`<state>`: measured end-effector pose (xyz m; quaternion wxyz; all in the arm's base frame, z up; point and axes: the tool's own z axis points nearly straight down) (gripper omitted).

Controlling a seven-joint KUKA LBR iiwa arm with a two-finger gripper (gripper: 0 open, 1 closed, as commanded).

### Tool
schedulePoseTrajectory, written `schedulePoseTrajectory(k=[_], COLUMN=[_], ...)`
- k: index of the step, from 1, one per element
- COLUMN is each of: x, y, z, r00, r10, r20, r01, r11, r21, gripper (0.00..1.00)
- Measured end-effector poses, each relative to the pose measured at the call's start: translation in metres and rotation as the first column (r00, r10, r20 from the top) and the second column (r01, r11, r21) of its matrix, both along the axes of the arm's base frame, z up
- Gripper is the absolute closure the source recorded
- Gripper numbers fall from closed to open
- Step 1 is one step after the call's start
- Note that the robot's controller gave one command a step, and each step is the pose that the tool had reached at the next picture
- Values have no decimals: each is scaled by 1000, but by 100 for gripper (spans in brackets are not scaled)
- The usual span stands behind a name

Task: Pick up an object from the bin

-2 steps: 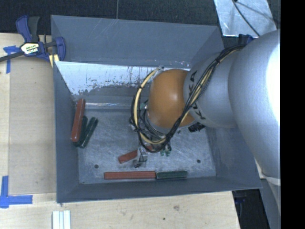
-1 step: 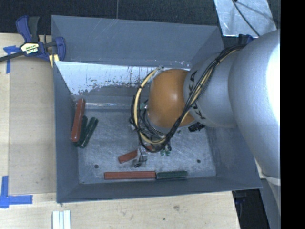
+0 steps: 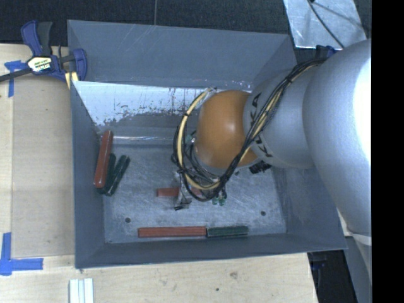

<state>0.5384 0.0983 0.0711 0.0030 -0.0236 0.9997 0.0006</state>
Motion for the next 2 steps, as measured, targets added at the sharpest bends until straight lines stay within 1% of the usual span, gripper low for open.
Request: schedulePoseTrajectory(k=[1, 2], x=[2, 3], y=[0, 0], z=[65, 95], r00=[1000, 1000], r10=[1, 1], r20=[3, 1], r01=[-1, -1], r11=[1000, 1000], r21=[1, 0], gripper=[100, 100])
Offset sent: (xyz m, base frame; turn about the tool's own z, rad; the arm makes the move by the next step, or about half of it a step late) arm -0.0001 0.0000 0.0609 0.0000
